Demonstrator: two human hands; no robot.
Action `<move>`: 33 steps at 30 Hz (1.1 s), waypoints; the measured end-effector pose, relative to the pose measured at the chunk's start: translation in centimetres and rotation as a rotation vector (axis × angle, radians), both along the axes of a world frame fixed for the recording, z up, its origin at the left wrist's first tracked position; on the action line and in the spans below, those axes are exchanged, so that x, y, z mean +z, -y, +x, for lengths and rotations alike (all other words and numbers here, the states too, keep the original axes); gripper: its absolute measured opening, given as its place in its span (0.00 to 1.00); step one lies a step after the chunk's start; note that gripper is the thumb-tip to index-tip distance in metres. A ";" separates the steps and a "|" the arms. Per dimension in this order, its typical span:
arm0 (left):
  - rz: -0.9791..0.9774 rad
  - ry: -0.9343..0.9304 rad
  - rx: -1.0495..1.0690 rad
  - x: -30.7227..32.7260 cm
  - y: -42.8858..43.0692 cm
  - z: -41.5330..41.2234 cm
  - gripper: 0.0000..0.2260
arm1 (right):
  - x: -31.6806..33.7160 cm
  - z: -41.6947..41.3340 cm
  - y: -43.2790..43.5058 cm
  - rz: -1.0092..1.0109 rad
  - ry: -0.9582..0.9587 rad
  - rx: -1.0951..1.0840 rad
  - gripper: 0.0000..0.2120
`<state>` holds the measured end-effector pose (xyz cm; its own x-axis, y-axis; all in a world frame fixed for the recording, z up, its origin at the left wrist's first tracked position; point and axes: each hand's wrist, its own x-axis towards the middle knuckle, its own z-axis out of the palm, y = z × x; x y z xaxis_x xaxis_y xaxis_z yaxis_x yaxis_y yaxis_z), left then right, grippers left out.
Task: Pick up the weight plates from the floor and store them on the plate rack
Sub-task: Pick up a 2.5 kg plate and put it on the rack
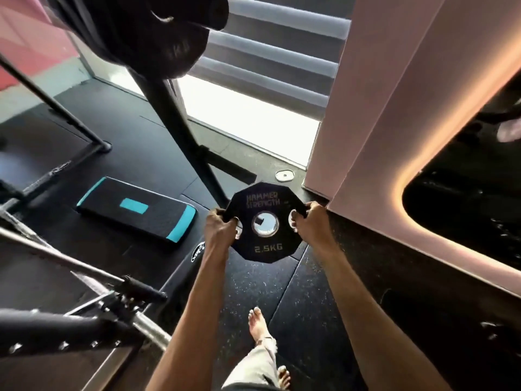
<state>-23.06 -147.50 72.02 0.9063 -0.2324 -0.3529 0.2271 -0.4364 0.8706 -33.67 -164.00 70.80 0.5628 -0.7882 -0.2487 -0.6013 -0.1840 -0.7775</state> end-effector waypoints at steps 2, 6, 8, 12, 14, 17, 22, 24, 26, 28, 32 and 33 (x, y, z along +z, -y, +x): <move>0.036 0.017 0.020 -1.1 1.3 0.9 0.10 | -1.0 1.6 1.8 -0.017 -0.025 0.062 0.17; 0.107 0.008 0.066 -3.0 4.4 3.7 0.11 | -2.3 5.0 5.4 -0.049 -0.068 0.167 0.18; 0.140 -0.010 0.084 -3.9 6.1 5.3 0.13 | -2.7 6.7 7.4 -0.065 -0.101 0.203 0.18; 0.175 0.001 0.125 -4.9 9.2 7.7 0.14 | -3.0 10.1 10.9 -0.102 -0.166 0.310 0.18; 0.201 0.002 0.172 -5.4 10.3 8.3 0.14 | -3.1 11.5 12.0 -0.100 -0.183 0.337 0.18; 0.240 -0.014 0.226 -6.6 11.5 9.5 0.14 | -3.6 13.9 13.5 -0.093 -0.213 0.397 0.19; 0.353 -0.035 0.305 -8.4 12.7 11.0 0.14 | -5.3 17.5 15.5 -0.050 -0.229 0.518 0.21; 0.375 -0.028 0.345 -9.0 13.1 11.5 0.13 | -6.0 19.1 16.2 -0.048 -0.221 0.565 0.21; 0.376 -0.031 0.393 -9.3 13.6 12.0 0.12 | -6.6 20.7 16.9 -0.058 -0.214 0.616 0.20; 0.364 -0.027 0.451 -9.3 13.9 12.2 0.11 | -7.1 22.3 17.6 -0.059 -0.218 0.679 0.19; 0.367 -0.027 0.482 -9.8 14.4 12.5 0.13 | -8.6 25.3 18.8 -0.076 -0.244 0.803 0.20; 0.374 -0.022 0.487 -10.2 14.6 12.4 0.13 | -9.1 25.8 19.0 -0.081 -0.246 0.826 0.19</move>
<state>-10.65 -162.08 61.87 0.8687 0.3500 -0.3506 0.4936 -0.5529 0.6713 -7.91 -182.98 61.75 0.9005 -0.1713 -0.3996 -0.4003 -0.6851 -0.6086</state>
